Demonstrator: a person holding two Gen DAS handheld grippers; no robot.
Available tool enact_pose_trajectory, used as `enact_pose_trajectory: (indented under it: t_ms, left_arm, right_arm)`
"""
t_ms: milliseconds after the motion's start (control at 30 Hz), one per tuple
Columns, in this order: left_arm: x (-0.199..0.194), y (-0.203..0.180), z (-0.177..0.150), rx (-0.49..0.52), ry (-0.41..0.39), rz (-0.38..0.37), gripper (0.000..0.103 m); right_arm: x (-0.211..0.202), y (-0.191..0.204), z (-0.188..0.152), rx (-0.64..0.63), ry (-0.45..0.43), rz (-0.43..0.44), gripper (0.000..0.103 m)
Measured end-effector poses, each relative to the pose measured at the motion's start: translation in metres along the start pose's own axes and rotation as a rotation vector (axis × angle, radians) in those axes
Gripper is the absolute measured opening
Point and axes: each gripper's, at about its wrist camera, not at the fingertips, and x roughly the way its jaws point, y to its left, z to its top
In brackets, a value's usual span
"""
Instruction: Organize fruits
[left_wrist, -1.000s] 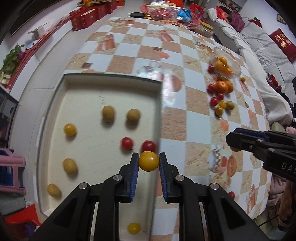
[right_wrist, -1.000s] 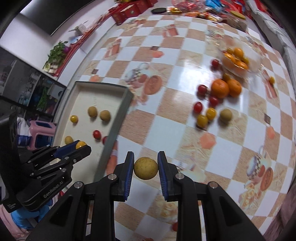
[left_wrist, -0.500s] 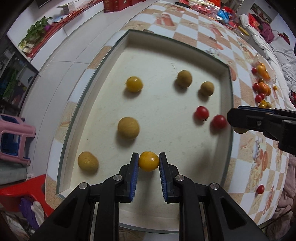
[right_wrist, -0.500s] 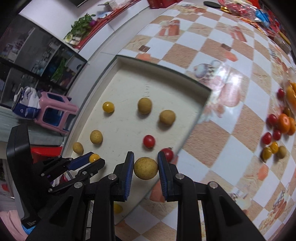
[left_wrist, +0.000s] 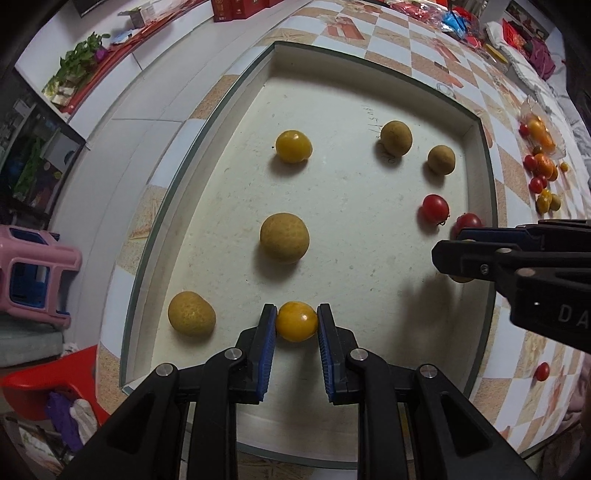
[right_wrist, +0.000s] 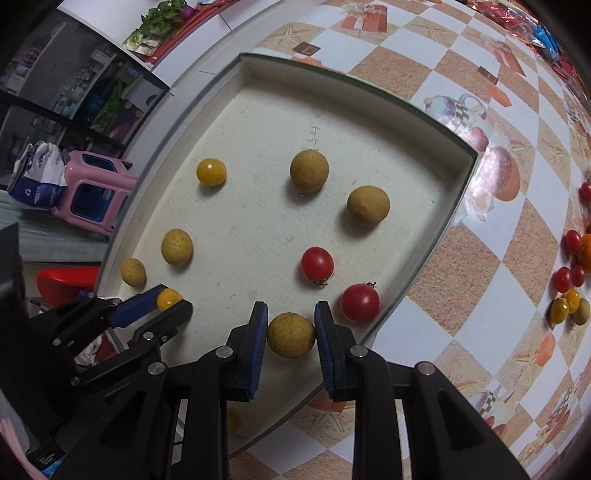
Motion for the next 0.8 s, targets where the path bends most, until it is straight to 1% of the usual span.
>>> enact_pose_trajectory:
  t_ms: [100,167,233,267,300,333,433,467,500,533,567,733,767,800]
  left_arm:
    - [0.002,-0.007,0.001,0.013,-0.003,0.020,0.023]
    - [0.002,-0.007,0.000,0.009,-0.007,0.018,0.024]
    - [0.003,-0.007,0.000,0.007,-0.008,-0.006,0.033]
    - [0.001,-0.009,-0.001,0.009,-0.007,-0.007,0.051]
    - [0.001,-0.011,-0.002,0.011,-0.011,0.016,0.068]
    - [0.000,-0.011,-0.003,0.011,-0.028,0.035,0.069]
    - [0.001,-0.013,-0.004,0.001,-0.016,0.026,0.069]
    - [0.001,-0.013,-0.005,0.003,-0.014,0.030,0.069]
    - [0.001,-0.012,-0.006,0.005,-0.012,0.031,0.069]
    - [0.001,-0.011,-0.007,0.008,-0.011,0.032,0.069]
    - [0.000,-0.011,-0.007,0.012,-0.010,0.035,0.069]
    - [-0.009,-0.007,-0.006,0.017,-0.004,0.037,0.070]
    - [-0.011,-0.007,-0.005,0.019,0.000,0.040,0.070]
    - [-0.012,-0.007,-0.005,0.021,0.006,0.046,0.070]
  right_arm:
    - [0.011,0.001,0.000,-0.009,0.025,-0.020,0.028]
    - [0.016,0.005,0.001,-0.014,0.033,-0.029,0.028]
    - [0.016,0.008,0.002,-0.032,0.026,-0.044,0.029]
    - [0.017,0.009,0.002,-0.041,0.025,-0.051,0.029]
    - [0.016,0.010,0.002,-0.048,0.023,-0.055,0.029]
    - [0.016,0.011,0.002,-0.053,0.023,-0.057,0.029]
    - [0.014,0.011,0.003,-0.050,0.016,-0.052,0.036]
    - [0.012,0.012,0.003,-0.050,0.012,-0.045,0.040]
    - [0.010,0.013,0.003,-0.052,0.006,-0.039,0.048]
    - [0.008,0.014,0.003,-0.057,-0.001,-0.035,0.052]
    - [0.005,0.016,0.004,-0.062,-0.007,-0.029,0.058]
    - [-0.009,0.020,0.002,-0.061,-0.018,-0.004,0.074]
    - [-0.011,0.020,0.001,-0.061,-0.020,-0.005,0.083]
    - [-0.016,0.019,0.000,-0.060,-0.029,-0.016,0.086]
